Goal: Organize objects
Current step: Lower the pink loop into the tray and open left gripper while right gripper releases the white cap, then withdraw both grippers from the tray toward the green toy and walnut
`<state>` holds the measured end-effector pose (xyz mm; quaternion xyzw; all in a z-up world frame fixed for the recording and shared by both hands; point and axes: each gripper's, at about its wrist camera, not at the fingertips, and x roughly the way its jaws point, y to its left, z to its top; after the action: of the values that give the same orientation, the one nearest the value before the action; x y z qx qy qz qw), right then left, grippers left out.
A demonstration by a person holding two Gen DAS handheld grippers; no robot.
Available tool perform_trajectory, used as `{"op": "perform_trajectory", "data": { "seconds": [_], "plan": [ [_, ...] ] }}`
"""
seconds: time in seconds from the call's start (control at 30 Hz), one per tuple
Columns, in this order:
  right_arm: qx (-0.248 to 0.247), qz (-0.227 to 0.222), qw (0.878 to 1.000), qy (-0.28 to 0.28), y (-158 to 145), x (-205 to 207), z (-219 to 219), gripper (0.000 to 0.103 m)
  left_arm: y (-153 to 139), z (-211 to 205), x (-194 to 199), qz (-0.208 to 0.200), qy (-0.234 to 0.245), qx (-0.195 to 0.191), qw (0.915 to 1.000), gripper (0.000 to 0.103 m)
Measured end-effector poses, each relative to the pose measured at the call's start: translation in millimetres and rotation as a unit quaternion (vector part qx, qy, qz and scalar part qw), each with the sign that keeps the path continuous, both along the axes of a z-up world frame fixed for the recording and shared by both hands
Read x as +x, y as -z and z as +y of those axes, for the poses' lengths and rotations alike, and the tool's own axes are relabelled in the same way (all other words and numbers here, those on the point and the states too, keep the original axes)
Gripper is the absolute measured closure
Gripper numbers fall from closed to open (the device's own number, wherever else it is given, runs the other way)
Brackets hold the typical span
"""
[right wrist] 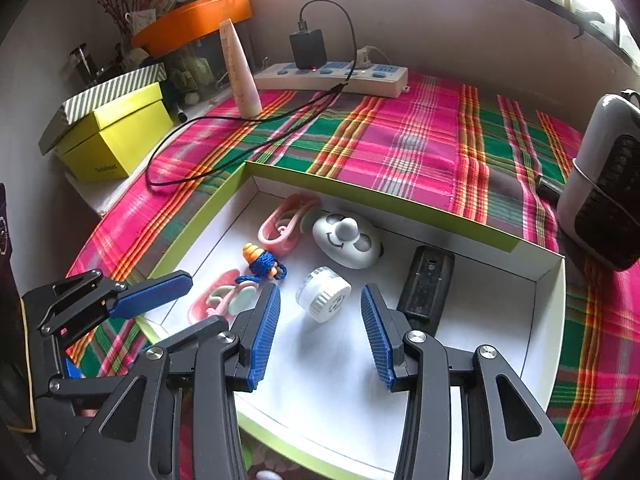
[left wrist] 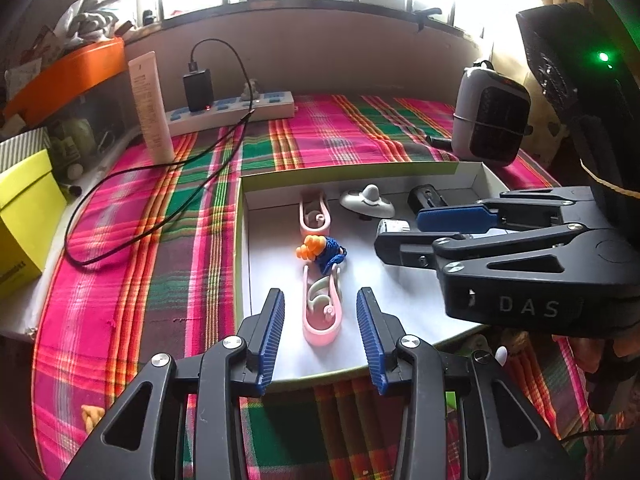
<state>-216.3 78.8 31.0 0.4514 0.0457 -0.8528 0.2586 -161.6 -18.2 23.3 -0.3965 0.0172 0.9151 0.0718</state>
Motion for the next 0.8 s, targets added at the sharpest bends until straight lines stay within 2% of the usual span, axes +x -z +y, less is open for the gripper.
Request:
{"op": "perform_trajectory", "data": {
  "seconds": [0.8],
  "plan": [
    [-0.046, 0.038, 0.996, 0.059, -22.1, 55.8, 35.0, 0.059, -17.2, 1.1, 42.3, 0.021, -0.013, 0.027, 0.9993, 0.066]
  ]
}}
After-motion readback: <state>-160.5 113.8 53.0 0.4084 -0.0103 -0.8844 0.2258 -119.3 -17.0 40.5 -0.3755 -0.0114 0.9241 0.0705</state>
